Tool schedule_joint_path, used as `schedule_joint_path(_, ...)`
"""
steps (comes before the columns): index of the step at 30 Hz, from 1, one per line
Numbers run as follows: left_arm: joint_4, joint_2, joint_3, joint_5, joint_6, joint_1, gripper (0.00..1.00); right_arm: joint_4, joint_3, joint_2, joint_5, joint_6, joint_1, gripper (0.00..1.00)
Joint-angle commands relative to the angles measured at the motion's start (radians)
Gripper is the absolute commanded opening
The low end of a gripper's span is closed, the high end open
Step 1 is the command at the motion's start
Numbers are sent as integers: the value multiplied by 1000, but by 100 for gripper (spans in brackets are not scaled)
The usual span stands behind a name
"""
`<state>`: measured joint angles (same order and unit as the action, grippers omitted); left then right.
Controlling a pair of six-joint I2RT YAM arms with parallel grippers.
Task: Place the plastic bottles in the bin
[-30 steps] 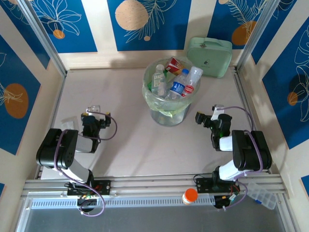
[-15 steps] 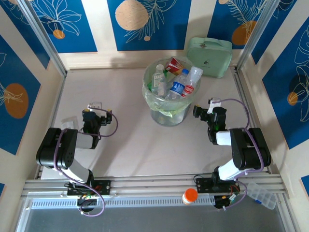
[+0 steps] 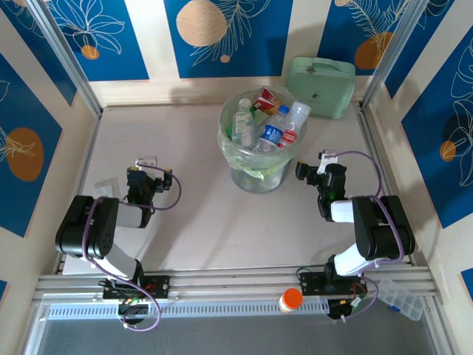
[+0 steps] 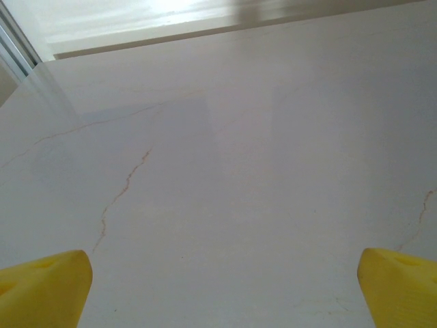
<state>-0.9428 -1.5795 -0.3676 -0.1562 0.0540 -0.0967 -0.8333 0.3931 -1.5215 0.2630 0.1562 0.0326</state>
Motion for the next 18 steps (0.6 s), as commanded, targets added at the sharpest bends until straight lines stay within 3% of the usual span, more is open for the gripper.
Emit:
schedule_joint_path(1, -31, 13, 7, 23, 12, -8, 99, -17, 1, 0, 22, -20, 3, 99)
schedule_joint_path(18, -27, 13, 6, 26, 10, -6, 99, -18, 1, 0, 21, -20, 3, 99)
